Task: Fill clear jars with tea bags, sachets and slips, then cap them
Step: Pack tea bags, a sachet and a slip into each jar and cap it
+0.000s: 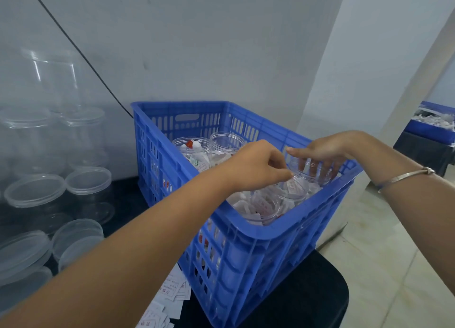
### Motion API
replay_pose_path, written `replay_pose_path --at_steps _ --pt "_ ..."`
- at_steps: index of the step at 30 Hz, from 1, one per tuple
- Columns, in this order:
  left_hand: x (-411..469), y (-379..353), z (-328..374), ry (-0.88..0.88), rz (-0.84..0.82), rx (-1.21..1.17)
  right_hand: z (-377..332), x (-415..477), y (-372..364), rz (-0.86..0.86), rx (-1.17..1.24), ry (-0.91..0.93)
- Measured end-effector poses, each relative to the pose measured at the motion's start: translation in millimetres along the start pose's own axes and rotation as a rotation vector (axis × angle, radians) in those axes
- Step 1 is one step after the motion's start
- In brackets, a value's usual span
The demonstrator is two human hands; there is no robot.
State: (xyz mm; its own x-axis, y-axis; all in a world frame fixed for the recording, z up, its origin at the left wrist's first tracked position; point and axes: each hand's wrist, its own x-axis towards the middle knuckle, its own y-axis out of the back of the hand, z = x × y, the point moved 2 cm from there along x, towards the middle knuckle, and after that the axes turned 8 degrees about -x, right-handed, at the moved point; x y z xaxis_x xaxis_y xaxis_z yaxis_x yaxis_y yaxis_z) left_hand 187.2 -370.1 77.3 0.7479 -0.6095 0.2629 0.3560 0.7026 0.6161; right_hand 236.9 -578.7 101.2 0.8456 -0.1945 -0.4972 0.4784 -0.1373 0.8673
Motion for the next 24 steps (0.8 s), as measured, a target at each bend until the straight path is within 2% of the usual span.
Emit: replay_pose_path --at_steps 6,10,11,13,15,17,20,24 --pt "-12 18 8 -0.149 0.421 -0.154 0 -2 0 0.06 0.012 -0.015" --pt "-35 34 13 -0.193 0.568 -0.203 -3 -8 0 0.132 -0.005 -0.04" --pt "-43 40 13 -0.197 0.601 -0.199 -6 -14 4 0.204 -0.043 -0.043" --pt "-61 54 6 -0.193 0.658 -0.204 -17 -31 17 0.475 -0.135 -0.013" --pt "-85 70 -6 -0.172 0.74 -0.204 -35 -54 31 0.771 -0.114 0.101" --pt "-111 85 -23 -0.113 0.833 -0.214 -69 -82 32 0.933 -0.021 0.289" --pt "-150 108 -50 0.018 0.94 -0.219 -136 -121 9 0.939 0.049 0.573" --pt "-204 149 -80 0.16 1.026 -0.18 -219 -150 -36 0.851 0.038 0.794"
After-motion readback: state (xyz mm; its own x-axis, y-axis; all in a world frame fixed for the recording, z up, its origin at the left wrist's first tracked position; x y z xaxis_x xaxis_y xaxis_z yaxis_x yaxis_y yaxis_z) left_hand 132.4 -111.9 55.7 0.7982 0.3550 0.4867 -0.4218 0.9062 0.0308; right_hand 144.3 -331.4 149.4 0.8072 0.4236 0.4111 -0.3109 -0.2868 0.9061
